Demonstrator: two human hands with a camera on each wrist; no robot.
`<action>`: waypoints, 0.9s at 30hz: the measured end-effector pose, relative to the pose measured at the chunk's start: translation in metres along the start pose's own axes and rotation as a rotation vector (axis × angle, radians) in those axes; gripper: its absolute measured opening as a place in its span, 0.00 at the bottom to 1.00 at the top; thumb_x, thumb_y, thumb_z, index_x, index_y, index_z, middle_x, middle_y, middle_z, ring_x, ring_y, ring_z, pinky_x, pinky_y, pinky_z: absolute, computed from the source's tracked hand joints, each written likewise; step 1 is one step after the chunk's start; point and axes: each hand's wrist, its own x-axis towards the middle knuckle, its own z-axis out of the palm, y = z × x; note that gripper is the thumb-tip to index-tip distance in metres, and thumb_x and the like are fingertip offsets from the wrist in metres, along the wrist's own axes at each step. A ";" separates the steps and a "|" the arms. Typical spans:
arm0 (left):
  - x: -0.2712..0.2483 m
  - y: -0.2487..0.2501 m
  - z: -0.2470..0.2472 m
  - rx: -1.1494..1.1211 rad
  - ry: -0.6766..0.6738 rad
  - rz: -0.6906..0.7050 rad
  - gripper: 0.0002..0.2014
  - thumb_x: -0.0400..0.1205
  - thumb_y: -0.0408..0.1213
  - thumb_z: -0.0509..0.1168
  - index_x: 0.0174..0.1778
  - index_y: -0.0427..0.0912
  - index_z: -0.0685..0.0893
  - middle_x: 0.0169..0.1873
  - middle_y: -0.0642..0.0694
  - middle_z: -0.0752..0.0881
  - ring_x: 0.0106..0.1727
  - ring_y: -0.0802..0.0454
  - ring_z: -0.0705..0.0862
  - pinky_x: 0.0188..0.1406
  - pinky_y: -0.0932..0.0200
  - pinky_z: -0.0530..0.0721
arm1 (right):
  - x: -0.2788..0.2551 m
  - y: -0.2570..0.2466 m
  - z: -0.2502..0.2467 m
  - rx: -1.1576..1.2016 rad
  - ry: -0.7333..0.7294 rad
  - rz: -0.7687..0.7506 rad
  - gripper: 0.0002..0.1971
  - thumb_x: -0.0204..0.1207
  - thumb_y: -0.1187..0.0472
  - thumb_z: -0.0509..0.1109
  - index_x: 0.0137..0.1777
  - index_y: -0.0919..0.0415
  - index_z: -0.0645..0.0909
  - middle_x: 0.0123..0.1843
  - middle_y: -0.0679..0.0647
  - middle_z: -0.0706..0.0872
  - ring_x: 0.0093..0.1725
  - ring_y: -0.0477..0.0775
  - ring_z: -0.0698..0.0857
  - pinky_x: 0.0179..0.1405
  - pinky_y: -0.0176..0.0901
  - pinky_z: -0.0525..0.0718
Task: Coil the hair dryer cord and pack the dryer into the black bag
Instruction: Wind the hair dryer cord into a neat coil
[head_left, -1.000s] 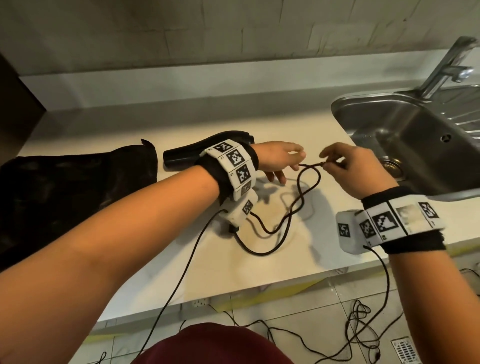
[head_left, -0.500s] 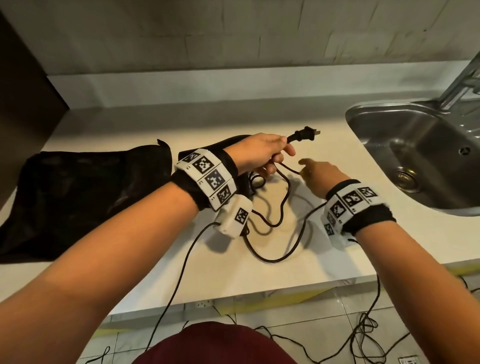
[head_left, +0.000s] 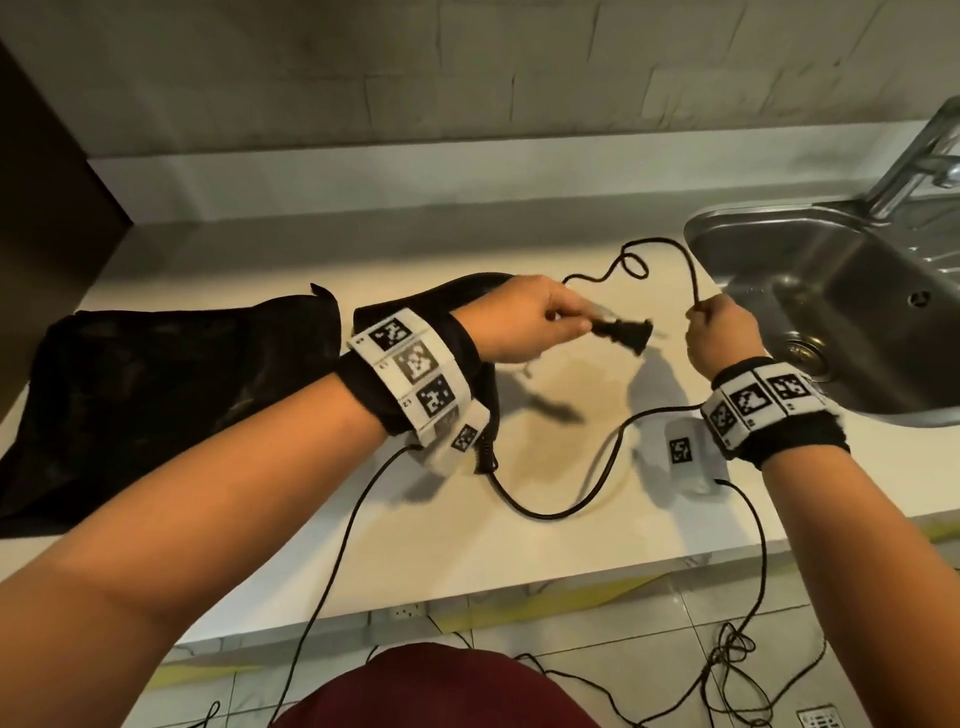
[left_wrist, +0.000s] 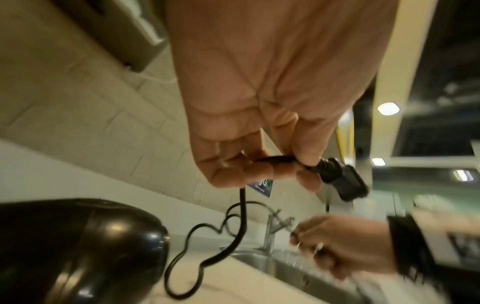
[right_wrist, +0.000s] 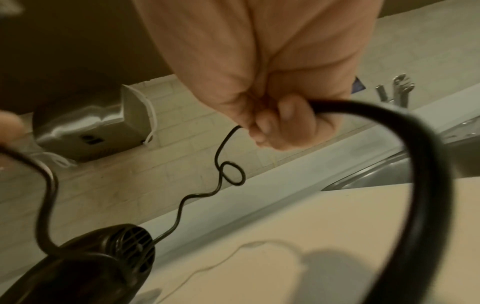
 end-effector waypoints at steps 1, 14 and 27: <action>0.001 -0.005 0.004 0.151 -0.040 -0.001 0.14 0.82 0.38 0.61 0.62 0.47 0.84 0.39 0.54 0.80 0.40 0.61 0.78 0.41 0.67 0.72 | -0.001 0.003 -0.001 0.016 0.007 0.029 0.16 0.79 0.70 0.54 0.64 0.73 0.71 0.66 0.72 0.77 0.66 0.69 0.75 0.64 0.53 0.73; 0.006 -0.043 0.036 0.572 -0.293 -0.199 0.17 0.80 0.34 0.63 0.65 0.49 0.81 0.64 0.46 0.81 0.59 0.46 0.82 0.49 0.58 0.78 | -0.014 0.025 0.004 -0.170 -0.084 0.093 0.17 0.76 0.67 0.61 0.65 0.63 0.71 0.67 0.68 0.76 0.66 0.69 0.75 0.63 0.55 0.75; -0.049 -0.031 0.054 0.291 -0.488 -0.022 0.17 0.78 0.36 0.65 0.63 0.49 0.81 0.61 0.50 0.82 0.56 0.56 0.82 0.59 0.58 0.81 | -0.084 -0.001 0.006 -0.249 -0.785 -0.255 0.15 0.70 0.73 0.61 0.41 0.50 0.83 0.45 0.49 0.85 0.40 0.48 0.81 0.40 0.40 0.79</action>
